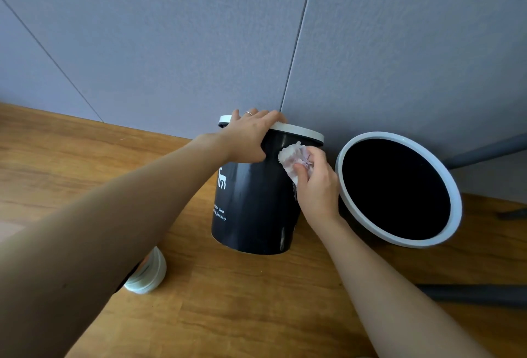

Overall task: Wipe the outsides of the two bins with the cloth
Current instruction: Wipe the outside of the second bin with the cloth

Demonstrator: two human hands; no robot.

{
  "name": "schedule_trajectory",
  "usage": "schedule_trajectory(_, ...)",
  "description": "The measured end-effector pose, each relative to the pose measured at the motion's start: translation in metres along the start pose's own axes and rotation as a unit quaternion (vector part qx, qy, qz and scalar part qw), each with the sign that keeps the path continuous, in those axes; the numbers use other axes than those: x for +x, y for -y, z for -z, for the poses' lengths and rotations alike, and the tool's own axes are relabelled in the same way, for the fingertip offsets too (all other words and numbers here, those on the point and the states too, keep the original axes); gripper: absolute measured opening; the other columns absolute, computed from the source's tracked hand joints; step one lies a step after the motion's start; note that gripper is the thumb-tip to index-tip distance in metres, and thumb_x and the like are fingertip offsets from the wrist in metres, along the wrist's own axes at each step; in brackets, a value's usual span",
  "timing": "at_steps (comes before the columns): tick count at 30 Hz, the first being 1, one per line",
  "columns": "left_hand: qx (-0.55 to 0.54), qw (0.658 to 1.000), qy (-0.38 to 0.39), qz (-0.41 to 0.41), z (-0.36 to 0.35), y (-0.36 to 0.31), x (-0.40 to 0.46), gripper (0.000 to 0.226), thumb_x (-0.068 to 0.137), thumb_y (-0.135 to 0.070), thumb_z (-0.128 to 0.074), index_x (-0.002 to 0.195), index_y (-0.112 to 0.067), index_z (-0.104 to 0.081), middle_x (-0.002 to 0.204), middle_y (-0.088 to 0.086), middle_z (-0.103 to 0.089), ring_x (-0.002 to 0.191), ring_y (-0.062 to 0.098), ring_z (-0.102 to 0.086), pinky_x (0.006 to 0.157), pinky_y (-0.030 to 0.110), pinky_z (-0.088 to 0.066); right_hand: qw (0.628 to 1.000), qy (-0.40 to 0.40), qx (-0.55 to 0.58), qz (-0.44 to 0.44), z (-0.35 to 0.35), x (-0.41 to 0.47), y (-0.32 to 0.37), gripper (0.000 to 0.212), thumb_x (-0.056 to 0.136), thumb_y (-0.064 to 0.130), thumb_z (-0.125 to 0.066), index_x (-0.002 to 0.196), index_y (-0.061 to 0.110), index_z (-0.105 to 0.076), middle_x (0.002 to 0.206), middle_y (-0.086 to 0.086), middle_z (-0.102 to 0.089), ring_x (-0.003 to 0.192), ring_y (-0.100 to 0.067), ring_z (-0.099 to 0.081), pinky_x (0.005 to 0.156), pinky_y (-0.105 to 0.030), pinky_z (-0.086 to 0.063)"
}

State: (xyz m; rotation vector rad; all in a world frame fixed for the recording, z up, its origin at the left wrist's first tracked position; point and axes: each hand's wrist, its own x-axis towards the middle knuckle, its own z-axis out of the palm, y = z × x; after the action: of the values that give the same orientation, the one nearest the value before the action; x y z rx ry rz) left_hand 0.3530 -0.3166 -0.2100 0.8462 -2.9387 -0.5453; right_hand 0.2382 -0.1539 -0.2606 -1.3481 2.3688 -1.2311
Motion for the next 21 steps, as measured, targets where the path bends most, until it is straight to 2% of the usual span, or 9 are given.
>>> schedule_trajectory(2, 0.021, 1.000, 0.008, 0.004, -0.001, 0.000, 0.000, 0.088, 0.064, -0.031, -0.080, 0.133, -0.046, -0.028, 0.114, -0.007, -0.046, 0.112, 0.021, -0.039, 0.100, 0.050, -0.027, 1.000, -0.003, -0.010, -0.018, 0.000, 0.001, 0.000, 0.032, 0.096, 0.021, -0.059, 0.127, 0.013, -0.057, 0.116, -0.004, -0.063, 0.105, -0.014, -0.057, 0.081, -0.018, -0.040)
schedule_trajectory(5, -0.014, 1.000, 0.008, 0.004, 0.003, 0.003, 0.000, 0.088, 0.061, -0.028, -0.084, 0.133, -0.046, -0.035, 0.108, -0.008, -0.047, 0.105, 0.020, -0.039, 0.096, 0.041, -0.025, 1.000, -0.019, -0.013, 0.010, 0.001, 0.000, 0.001, 0.030, 0.095, 0.019, -0.060, 0.124, 0.009, -0.062, 0.114, -0.004, -0.062, 0.106, -0.013, -0.056, 0.083, -0.010, -0.036)
schedule_trajectory(8, -0.075, 0.997, 0.000, 0.019, 0.005, 0.007, -0.003, 0.084, 0.060, -0.019, -0.085, 0.129, -0.041, -0.043, 0.113, -0.010, -0.052, 0.105, 0.020, -0.039, 0.097, 0.037, -0.024, 0.999, -0.024, -0.004, 0.034, 0.004, 0.001, 0.000, 0.029, 0.095, 0.016, -0.060, 0.123, 0.010, -0.064, 0.111, -0.005, -0.061, 0.104, -0.016, -0.056, 0.085, -0.018, -0.041)
schedule_trajectory(11, -0.096, 0.995, 0.010, 0.028, 0.005, 0.007, -0.004, 0.081, 0.061, -0.015, -0.084, 0.128, -0.035, -0.043, 0.114, -0.010, -0.053, 0.108, 0.023, -0.039, 0.099, 0.039, -0.028, 0.998, -0.016, -0.031, 0.052, 0.007, 0.003, -0.004, 0.032, 0.094, 0.019, -0.060, 0.126, 0.016, -0.063, 0.112, -0.006, -0.060, 0.103, -0.022, -0.054, 0.085, -0.024, -0.040)
schedule_trajectory(15, -0.026, 0.999, 0.018, 0.010, 0.007, 0.002, -0.001, 0.082, 0.063, -0.015, -0.084, 0.130, -0.027, -0.039, 0.127, -0.006, -0.052, 0.112, 0.023, -0.039, 0.103, 0.046, -0.029, 0.994, 0.012, -0.087, 0.065, 0.006, 0.005, -0.005, 0.038, 0.095, 0.028, -0.059, 0.133, 0.021, -0.059, 0.107, -0.008, -0.060, 0.099, -0.026, -0.051, 0.084, -0.038, -0.045)
schedule_trajectory(18, -0.006, 1.000, 0.017, -0.007, 0.006, 0.004, 0.000, 0.087, 0.066, -0.010, -0.080, 0.137, -0.029, -0.034, 0.128, -0.002, -0.051, 0.111, 0.024, -0.041, 0.100, 0.041, -0.032, 0.992, 0.035, -0.081, 0.094, 0.006, 0.004, -0.003, 0.039, 0.094, 0.022, -0.061, 0.132, 0.017, -0.059, 0.101, -0.008, -0.059, 0.098, -0.026, -0.052, 0.085, -0.037, -0.044)
schedule_trajectory(21, 0.023, 0.999, 0.026, -0.025, 0.008, 0.006, -0.002, 0.094, 0.069, -0.011, -0.080, 0.143, -0.037, -0.029, 0.122, -0.002, -0.050, 0.110, 0.025, -0.042, 0.098, 0.042, -0.035, 0.990, 0.015, -0.081, 0.118, 0.012, 0.013, -0.002, 0.034, 0.092, 0.010, -0.061, 0.127, 0.012, -0.064, 0.095, -0.011, -0.061, 0.093, -0.032, -0.056, 0.080, -0.037, -0.046)
